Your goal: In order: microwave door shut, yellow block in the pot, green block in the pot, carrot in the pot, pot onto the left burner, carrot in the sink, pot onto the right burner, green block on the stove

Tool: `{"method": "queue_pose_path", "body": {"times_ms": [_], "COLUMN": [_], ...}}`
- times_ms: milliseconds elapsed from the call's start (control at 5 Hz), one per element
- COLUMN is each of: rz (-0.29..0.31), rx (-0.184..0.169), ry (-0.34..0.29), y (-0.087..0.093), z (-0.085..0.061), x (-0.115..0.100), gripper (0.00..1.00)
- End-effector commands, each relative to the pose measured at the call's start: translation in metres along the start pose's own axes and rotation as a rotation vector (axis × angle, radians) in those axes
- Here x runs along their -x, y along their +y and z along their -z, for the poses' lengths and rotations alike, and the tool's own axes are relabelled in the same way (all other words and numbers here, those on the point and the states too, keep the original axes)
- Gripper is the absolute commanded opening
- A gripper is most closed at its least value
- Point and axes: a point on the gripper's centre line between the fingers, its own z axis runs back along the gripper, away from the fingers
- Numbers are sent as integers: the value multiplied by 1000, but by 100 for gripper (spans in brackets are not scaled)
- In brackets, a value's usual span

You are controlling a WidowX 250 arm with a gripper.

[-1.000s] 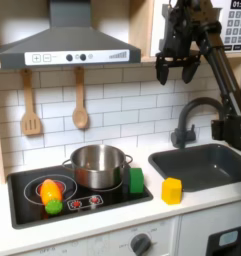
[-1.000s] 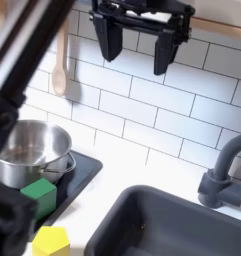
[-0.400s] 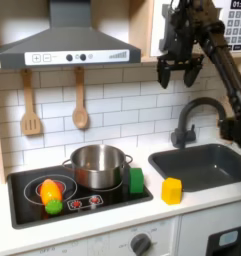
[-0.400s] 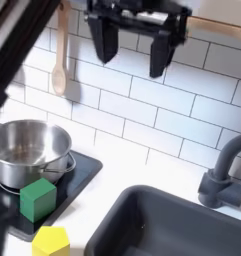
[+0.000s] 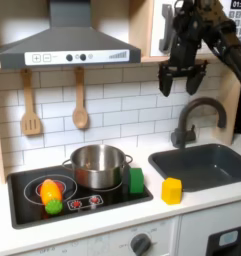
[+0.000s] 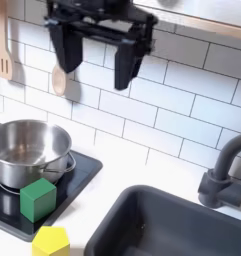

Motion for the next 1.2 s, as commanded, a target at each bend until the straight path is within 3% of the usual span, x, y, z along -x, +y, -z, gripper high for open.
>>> {"method": "queue_pose_path", "body": {"times_ms": [0,600,1000], "rz": [-1,10,-1], "rx": [-11,-9,-18], "ry": [24,54,43], "y": [6,5,8], "z": [0,6,8], "x": [20,60,67], "gripper": [100,100,100]}}
